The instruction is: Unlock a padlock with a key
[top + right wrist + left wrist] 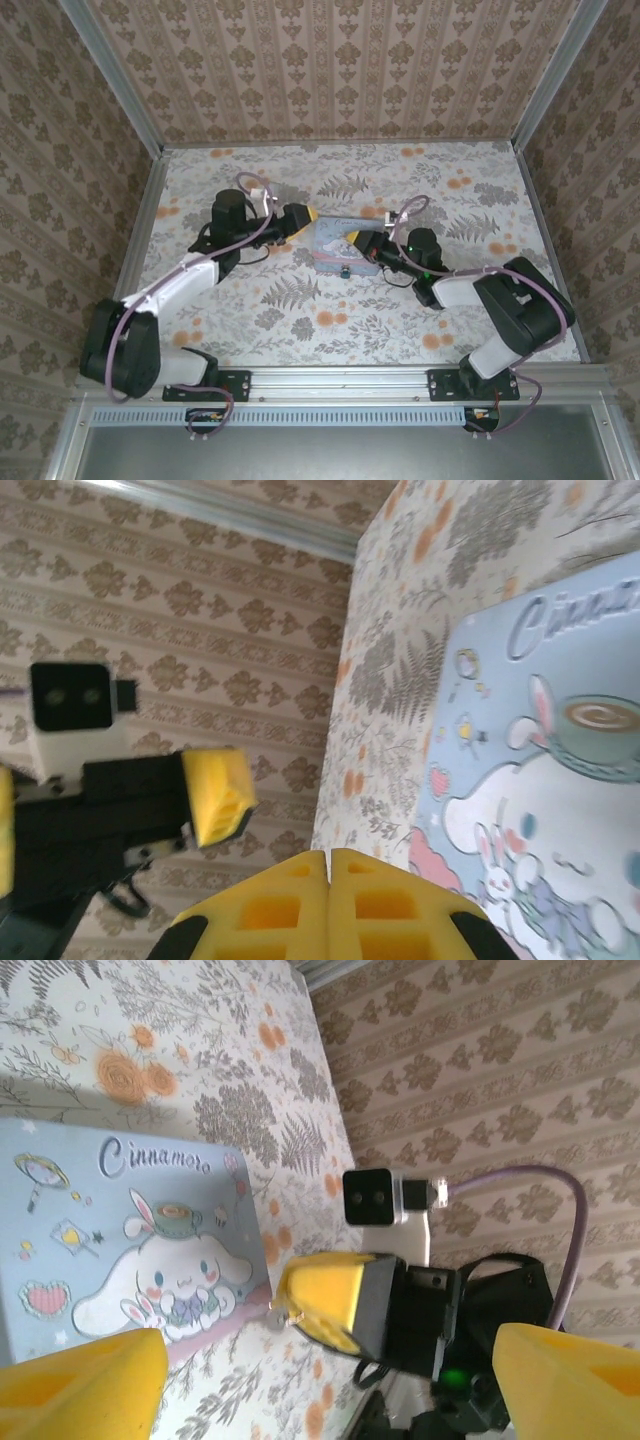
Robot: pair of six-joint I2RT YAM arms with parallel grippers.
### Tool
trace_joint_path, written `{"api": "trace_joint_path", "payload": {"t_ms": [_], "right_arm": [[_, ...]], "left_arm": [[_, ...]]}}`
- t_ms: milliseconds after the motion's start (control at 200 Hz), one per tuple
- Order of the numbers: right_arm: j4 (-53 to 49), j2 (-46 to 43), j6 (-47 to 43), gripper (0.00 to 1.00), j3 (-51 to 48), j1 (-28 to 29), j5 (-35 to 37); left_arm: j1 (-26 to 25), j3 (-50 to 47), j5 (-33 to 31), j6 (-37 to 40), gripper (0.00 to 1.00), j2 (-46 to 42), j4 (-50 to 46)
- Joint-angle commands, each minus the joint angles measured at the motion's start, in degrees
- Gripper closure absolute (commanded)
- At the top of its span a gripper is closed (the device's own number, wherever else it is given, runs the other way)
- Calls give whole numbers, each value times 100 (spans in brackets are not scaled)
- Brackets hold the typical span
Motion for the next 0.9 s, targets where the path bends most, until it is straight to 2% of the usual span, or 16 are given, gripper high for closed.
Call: {"api": "trace_joint_path", "payload": {"t_ms": [0, 190, 315, 390, 550, 895], "right_arm": [[-637, -491, -243, 100, -285, -29, 581], [-1061, -842, -447, 100, -598, -86, 835], [-1102, -1009, -505, 100, -578, -170, 818], [-1071, -954, -520, 100, -514, -223, 774], [-1068, -731, -545, 100, -368, -382, 615], [-1101, -384, -538, 100, -71, -755, 238]], "left_arm": [[-526, -63, -891, 1002, 10, -371, -1369], [-1673, -298, -2053, 1255, 8, -383, -1608], [-2544, -119, -3053, 1558, 6, 106, -1762], [-2864, 5, -3336, 1660, 6, 583, -1649], [-2980, 2, -3615, 1689, 11, 1337, -1100], [-3008, 158, -3913, 2060, 16, 2057, -362]]}}
